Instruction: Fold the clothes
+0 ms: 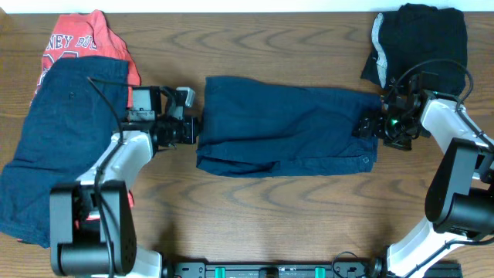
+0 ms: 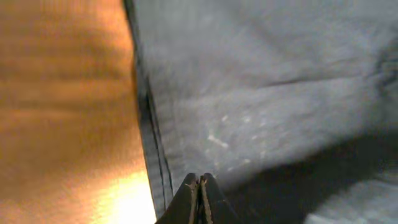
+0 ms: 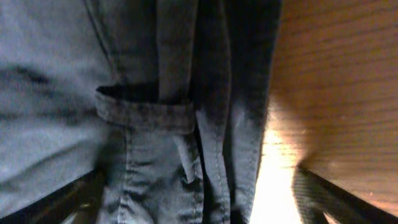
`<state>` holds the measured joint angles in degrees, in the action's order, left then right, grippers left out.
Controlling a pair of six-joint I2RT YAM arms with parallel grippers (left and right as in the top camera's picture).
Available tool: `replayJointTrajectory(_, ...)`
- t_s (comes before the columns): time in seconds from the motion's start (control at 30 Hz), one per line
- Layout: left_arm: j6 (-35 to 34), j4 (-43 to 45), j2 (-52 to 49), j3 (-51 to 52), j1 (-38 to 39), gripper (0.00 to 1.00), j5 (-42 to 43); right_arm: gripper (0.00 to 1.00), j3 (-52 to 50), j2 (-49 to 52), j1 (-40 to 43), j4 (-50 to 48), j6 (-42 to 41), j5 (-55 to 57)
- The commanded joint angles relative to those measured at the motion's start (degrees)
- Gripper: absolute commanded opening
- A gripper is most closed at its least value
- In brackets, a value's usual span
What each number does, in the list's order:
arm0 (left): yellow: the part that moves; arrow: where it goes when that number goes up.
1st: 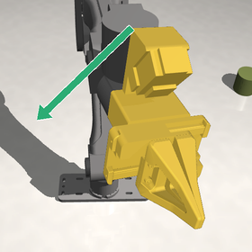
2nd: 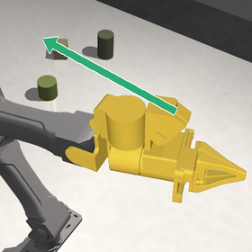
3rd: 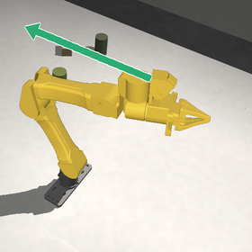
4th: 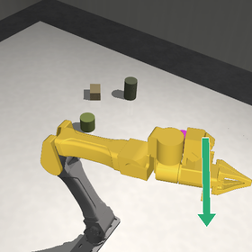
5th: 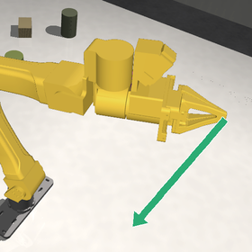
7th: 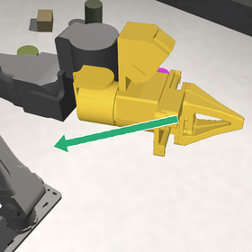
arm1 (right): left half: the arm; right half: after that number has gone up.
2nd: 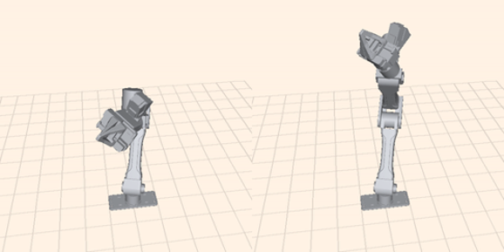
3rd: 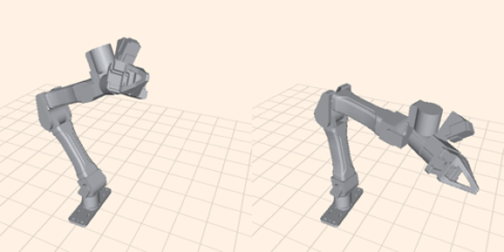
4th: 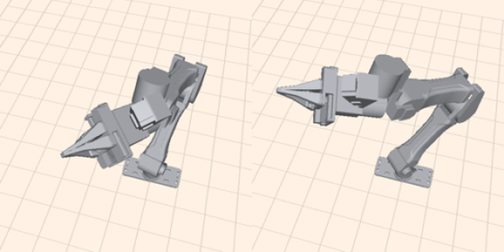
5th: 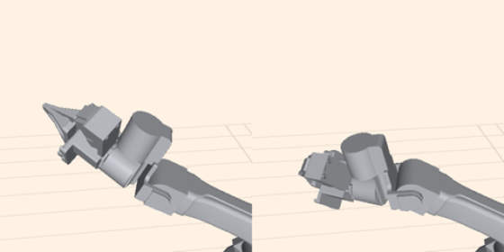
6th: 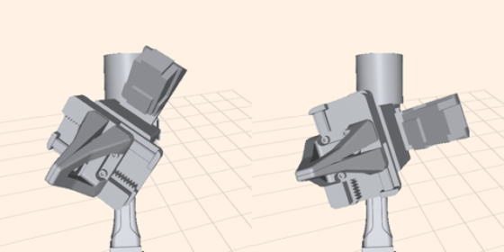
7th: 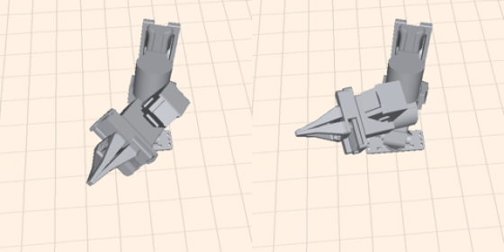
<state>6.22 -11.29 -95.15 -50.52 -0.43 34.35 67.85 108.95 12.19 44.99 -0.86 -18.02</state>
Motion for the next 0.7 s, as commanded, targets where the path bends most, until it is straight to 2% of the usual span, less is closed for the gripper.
replayJointTrajectory(0.0, 6.56, -0.04, 0.70, -0.98, -0.09, 0.06, 1.88, 0.99, -0.24, -1.38, 0.17, 0.59, 1.79, 0.20)
replayJointTrajectory(0.13, 9.62, 0.48, 0.70, -0.98, 0.20, 0.06, 6.73, 0.99, -0.24, -1.38, 0.17, 0.92, 2.25, 0.61)
replayJointTrajectory(0.37, 10.71, 1.14, 0.15, -0.98, 2.64, 0.06, 6.58, 0.99, 2.40, -2.78, 0.11, 2.08, 0.63, 3.85)
replayJointTrajectory(0.53, 10.67, 2.45, -2.27, -0.98, 3.98, 0.06, 6.36, 0.99, 5.49, -7.15, -0.63, 5.73, -1.88, 11.30)
replayJointTrajectory(0.67, 10.43, 4.09, -5.01, -0.98, 4.04, 0.06, 6.36, 0.99, 6.01, -10.67, -0.37, 7.80, -3.39, 11.52)
